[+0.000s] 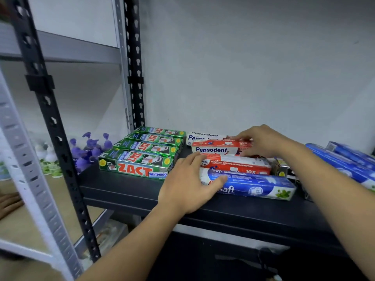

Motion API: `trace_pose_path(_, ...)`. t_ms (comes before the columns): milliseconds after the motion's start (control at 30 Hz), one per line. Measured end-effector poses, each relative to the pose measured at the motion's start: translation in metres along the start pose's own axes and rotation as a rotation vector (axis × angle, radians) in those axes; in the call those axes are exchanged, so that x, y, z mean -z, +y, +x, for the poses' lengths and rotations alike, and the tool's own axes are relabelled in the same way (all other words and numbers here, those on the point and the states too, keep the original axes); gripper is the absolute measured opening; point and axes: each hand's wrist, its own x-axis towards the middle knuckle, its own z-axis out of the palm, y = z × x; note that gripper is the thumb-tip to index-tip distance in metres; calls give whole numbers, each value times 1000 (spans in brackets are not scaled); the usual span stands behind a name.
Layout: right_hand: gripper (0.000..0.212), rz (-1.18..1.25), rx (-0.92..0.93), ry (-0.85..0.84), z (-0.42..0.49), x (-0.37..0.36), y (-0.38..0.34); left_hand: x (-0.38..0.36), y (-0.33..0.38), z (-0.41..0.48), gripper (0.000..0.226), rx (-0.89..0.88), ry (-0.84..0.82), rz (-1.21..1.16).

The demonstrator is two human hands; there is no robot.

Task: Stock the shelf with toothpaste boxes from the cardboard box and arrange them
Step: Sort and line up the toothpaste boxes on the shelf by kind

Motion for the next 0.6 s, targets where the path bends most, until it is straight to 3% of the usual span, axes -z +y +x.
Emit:
trace_pose_path(300, 58, 175, 22, 68, 2, -17, 4, -1, 0, 0, 85, 5, 5, 1)
trace_pose_path(600, 50, 465, -95, 81, -2, -33, 18, 0, 0, 0, 84, -2, -1, -5)
